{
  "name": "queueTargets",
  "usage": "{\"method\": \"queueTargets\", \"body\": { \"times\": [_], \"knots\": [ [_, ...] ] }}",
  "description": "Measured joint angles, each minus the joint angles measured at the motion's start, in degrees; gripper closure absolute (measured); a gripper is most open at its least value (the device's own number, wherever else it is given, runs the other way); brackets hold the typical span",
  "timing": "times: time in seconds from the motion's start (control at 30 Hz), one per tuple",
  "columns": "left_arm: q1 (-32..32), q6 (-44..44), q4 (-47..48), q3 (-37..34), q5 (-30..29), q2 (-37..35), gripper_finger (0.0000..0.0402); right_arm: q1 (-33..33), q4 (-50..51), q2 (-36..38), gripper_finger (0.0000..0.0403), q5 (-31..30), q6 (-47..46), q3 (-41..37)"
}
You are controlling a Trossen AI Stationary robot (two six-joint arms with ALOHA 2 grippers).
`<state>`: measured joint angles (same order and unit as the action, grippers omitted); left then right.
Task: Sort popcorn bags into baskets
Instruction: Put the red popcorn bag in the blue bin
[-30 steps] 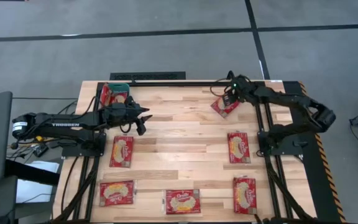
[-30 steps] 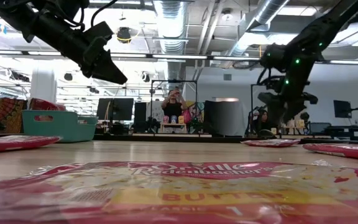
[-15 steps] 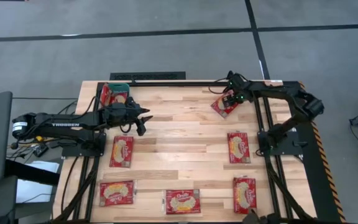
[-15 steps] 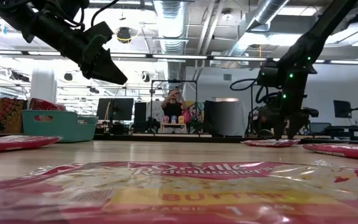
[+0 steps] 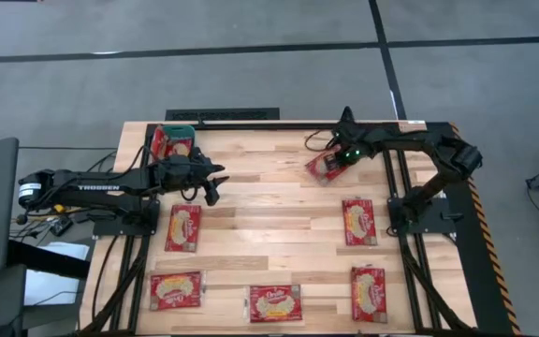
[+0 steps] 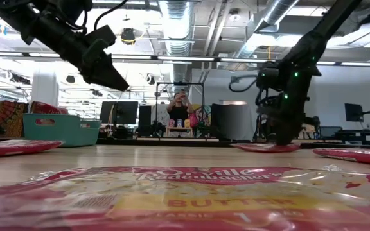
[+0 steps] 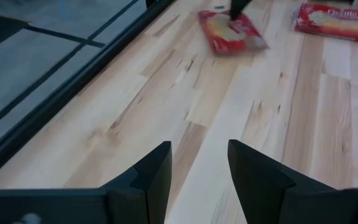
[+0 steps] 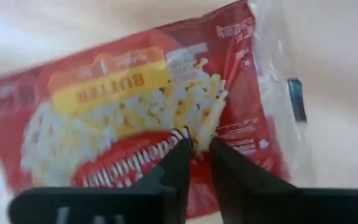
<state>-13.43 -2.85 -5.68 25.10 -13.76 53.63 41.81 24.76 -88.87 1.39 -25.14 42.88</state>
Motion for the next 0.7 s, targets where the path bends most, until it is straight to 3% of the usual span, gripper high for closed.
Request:
{"method": "queueTargets", "body": {
  "times": [0.07, 0.13, 0.3, 0.47, 0.7],
  "knots": [
    [0.0, 0.0, 0.67, 0.0, -0.02, 0.0, 0.0253, -3.25, 0.21, 1.19, 0.0335, 3.67, -1.62, -0.15],
    [0.0, -0.01, 0.87, 0.0, -0.02, 0.0, 0.0253, -6.23, -0.07, 2.89, 0.0335, 3.62, -2.73, -0.18],
    [-0.02, 0.12, -0.04, 0.0, -0.19, 0.0, 0.0253, -9.57, -0.41, 7.24, 0.0311, -5.59, -3.56, -0.16],
    [-0.02, 0.2, -0.61, 0.0, -0.42, 0.0, 0.0253, -8.89, -2.08, 6.96, 0.0241, -8.68, -0.58, -0.12],
    [-0.04, 0.17, -1.7, 0.0, -0.42, 0.0, 0.0253, -6.93, -12.6, -2.66, 0.0135, -7.21, 3.03, -0.09]
  ]
}}
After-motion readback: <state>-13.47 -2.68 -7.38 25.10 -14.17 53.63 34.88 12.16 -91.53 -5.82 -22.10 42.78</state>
